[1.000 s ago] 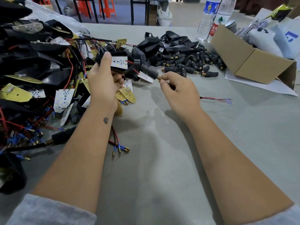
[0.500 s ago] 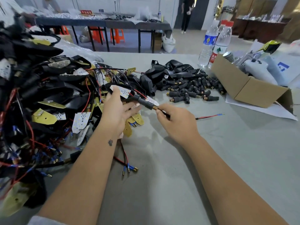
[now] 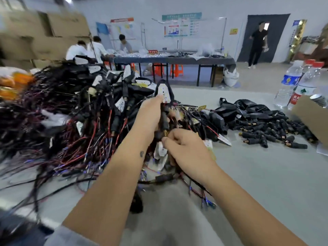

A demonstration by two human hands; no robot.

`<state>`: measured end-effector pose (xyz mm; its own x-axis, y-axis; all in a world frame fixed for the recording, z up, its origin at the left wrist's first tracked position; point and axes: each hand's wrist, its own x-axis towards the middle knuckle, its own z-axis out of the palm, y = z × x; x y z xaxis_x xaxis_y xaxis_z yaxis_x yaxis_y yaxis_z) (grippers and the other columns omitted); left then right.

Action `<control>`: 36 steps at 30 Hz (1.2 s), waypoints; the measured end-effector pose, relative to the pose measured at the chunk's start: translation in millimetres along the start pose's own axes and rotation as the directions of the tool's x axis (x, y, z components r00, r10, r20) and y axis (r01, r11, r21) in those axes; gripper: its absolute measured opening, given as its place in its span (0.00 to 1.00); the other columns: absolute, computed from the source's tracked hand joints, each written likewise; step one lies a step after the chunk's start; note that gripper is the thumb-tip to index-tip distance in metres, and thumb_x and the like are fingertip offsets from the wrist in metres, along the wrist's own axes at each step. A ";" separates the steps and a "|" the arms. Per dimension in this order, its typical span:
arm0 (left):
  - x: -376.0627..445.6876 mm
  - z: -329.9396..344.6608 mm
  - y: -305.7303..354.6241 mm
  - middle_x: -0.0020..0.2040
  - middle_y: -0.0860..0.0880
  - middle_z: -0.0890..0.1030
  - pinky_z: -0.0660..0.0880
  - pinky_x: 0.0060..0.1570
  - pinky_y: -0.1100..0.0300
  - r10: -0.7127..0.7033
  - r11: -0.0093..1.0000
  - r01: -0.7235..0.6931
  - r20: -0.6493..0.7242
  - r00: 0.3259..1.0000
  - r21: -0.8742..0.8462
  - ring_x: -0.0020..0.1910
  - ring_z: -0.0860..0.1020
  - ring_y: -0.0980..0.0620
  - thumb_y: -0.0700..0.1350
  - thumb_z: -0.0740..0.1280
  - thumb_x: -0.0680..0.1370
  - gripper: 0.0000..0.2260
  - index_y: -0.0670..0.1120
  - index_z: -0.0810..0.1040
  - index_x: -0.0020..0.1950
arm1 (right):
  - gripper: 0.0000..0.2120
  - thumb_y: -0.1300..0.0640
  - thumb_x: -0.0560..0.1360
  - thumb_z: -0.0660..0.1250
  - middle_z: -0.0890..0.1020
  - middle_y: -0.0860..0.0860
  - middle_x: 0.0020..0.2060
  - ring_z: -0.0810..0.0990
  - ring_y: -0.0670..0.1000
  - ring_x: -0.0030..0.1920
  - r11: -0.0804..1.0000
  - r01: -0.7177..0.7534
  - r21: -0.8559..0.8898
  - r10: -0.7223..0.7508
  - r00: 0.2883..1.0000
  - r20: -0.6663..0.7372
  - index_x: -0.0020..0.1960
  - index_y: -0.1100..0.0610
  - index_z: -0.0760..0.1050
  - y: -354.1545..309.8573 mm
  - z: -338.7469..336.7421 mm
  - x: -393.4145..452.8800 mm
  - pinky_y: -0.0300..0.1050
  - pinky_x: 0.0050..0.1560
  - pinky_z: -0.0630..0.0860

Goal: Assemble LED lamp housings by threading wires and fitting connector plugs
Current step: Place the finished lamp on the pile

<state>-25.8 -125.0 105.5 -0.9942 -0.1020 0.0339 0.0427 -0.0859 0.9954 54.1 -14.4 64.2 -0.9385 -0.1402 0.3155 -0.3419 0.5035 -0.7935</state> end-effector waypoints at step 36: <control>-25.2 163.3 -114.7 0.54 0.48 0.82 0.73 0.58 0.52 0.093 0.837 -0.269 0.361 0.928 0.477 0.56 0.77 0.47 0.46 0.60 0.79 0.11 0.48 0.82 0.53 | 0.19 0.54 0.65 0.57 0.81 0.53 0.53 0.76 0.56 0.56 0.917 -0.207 -0.342 0.189 0.978 -0.085 0.51 0.53 0.80 146.8 -100.6 -3.6 0.45 0.50 0.70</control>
<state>-21.8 49.3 5.1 -0.9542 0.2552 0.1563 0.2564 0.4281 0.8666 12.0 145.8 -1.1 -0.9787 0.0304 0.2030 -0.1032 0.7820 -0.6147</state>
